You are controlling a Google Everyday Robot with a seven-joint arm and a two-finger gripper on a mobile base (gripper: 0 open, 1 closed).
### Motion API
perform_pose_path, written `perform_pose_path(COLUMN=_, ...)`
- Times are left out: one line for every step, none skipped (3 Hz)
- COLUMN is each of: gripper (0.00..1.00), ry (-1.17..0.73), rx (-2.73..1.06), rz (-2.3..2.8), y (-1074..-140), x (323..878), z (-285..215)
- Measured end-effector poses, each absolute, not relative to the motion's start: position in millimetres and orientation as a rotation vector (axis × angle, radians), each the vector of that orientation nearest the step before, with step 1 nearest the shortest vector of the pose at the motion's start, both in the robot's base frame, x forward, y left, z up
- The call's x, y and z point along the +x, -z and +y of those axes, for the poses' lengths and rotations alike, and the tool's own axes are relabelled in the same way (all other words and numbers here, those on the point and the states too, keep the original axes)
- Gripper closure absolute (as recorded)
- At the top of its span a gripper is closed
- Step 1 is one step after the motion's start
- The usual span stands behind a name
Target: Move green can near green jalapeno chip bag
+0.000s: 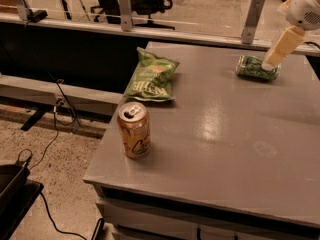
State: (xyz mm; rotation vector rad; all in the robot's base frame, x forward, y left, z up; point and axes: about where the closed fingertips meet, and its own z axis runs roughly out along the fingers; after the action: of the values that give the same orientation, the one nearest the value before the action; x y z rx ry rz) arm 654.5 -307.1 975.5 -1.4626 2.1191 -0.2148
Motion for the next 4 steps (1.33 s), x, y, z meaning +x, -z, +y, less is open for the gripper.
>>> perform_pose_path(gripper=0.00, ry=0.149, rx=-1.429, rz=2.134, y=-947.6, x=687.2, z=-315.1)
perform_pose_path(gripper=0.00, ry=0.097, rx=-1.407, rz=2.148, y=-922.5, x=704.2, z=-319.2)
perform_pose_path(gripper=0.00, ry=0.078, rx=-1.401, rz=2.174, y=-901.6, x=712.8, z=-324.1)
perform_pose_path(gripper=0.00, ry=0.101, rx=-1.432, rz=2.221, y=-885.0, x=712.2, z=-331.7)
